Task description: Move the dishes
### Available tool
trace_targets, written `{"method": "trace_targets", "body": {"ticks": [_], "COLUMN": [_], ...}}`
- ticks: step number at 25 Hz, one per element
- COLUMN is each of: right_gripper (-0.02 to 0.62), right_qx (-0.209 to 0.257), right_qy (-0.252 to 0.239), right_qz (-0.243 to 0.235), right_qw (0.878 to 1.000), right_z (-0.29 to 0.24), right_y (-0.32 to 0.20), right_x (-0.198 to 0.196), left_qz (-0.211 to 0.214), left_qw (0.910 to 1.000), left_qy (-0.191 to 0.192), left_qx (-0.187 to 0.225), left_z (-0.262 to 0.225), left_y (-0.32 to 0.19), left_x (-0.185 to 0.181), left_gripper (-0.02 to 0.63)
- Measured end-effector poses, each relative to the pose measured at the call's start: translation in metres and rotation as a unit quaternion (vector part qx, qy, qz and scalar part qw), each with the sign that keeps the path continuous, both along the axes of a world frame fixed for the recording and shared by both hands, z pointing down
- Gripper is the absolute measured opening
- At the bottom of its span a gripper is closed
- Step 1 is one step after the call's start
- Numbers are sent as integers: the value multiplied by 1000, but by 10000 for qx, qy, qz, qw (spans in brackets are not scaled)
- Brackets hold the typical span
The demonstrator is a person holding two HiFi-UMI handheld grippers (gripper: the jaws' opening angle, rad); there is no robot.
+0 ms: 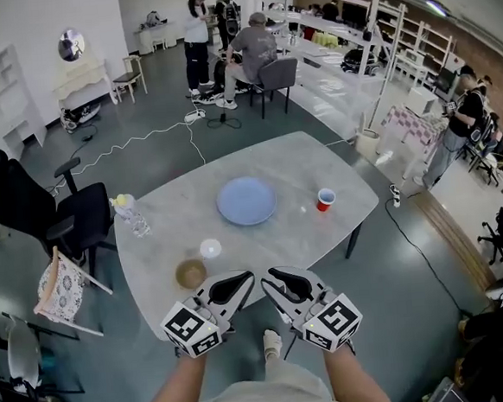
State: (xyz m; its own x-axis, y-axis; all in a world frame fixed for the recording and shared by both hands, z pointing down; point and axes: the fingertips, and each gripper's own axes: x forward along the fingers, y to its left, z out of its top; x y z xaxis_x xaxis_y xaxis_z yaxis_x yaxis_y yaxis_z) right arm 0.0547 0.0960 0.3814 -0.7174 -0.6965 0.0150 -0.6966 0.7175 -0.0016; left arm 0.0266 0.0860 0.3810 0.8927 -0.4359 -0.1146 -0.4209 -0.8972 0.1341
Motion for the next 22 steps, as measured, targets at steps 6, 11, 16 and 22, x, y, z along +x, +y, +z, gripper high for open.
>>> {"method": "trace_targets", "body": {"ticks": [6,11,16,22], "right_gripper": [114,115,121,127], "right_qx": [-166,-319,-475,-674], "right_qy": [184,343,630,825], "right_qz": [-161,-189,-356,-630], "right_qw": [9996,9987,9962,9923], "right_z": [11,30,51,73], "right_y": [-90,-149,-187,-214], "right_x": [22,59,79,54], "left_qz": [-384,-555,-782,-1064], "left_qw": [9990,9979,9958,9918], "left_qy": [0,-32,73,23], "left_qx": [-210,-322,-480,-703], "left_z": [10,28,40,56], "left_y": [-86,-142,-177,-198], "left_x": [15,46,61,39], "left_gripper": [21,21,21,21]}}
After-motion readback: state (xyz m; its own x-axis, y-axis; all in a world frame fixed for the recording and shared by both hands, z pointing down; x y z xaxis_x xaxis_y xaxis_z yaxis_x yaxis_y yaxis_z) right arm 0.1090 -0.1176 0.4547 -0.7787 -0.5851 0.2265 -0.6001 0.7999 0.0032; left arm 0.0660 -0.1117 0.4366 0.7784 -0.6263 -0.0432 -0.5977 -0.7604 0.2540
